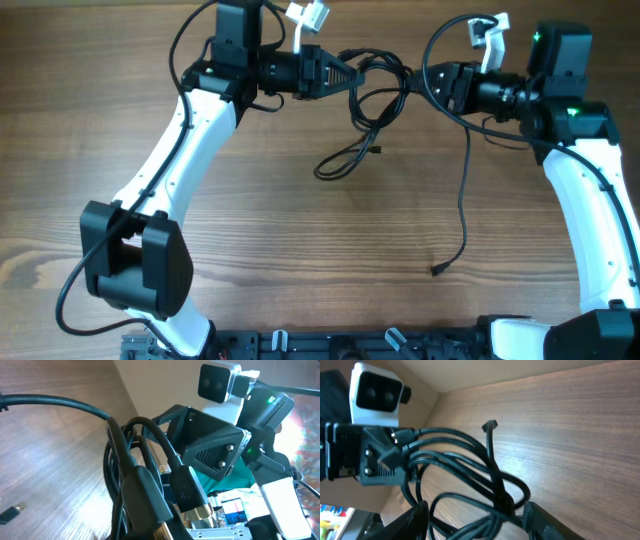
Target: Untangle cables
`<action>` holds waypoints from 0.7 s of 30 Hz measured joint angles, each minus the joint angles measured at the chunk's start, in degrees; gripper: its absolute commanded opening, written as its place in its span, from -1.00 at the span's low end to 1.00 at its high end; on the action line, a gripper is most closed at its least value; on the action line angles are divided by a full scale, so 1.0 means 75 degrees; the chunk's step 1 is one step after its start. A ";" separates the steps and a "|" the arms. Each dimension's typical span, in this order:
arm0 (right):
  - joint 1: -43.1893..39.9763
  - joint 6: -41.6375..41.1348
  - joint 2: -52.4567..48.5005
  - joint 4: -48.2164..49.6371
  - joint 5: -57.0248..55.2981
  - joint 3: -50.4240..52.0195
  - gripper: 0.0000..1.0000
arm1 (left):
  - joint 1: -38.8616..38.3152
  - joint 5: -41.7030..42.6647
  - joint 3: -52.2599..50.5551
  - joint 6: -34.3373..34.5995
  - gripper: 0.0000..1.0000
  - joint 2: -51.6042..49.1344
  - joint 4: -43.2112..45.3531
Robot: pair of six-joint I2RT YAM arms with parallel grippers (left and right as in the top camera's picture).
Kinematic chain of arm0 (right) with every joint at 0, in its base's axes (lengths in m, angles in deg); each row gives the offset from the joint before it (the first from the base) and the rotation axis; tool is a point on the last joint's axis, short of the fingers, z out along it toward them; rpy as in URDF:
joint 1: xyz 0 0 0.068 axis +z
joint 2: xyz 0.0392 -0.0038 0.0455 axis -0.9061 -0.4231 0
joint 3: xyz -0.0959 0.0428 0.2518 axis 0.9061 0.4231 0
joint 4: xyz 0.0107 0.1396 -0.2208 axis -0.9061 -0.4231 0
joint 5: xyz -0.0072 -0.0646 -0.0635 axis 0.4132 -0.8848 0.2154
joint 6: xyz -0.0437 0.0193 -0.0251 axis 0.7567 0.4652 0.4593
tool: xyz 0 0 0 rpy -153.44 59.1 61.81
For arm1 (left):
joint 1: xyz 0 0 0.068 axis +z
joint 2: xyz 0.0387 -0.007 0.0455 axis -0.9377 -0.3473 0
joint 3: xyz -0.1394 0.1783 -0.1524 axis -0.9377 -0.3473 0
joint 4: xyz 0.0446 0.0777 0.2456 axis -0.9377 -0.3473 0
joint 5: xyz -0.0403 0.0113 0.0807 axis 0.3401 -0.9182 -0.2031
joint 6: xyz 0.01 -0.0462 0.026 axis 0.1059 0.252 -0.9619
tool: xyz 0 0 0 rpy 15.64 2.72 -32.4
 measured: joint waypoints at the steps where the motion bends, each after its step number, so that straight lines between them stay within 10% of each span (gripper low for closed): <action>1: 0.0000 -0.0064 0.0000 0.0006 0.0000 0.0000 0.16 | -0.0067 0.0000 0.0000 0.0023 -0.92 0.0003 -0.0003; 21: 0.0017 0.0035 0.0093 -0.0833 -0.1017 0.0000 0.04 | -0.0326 -0.0015 0.0000 0.4048 -0.92 0.0003 0.0262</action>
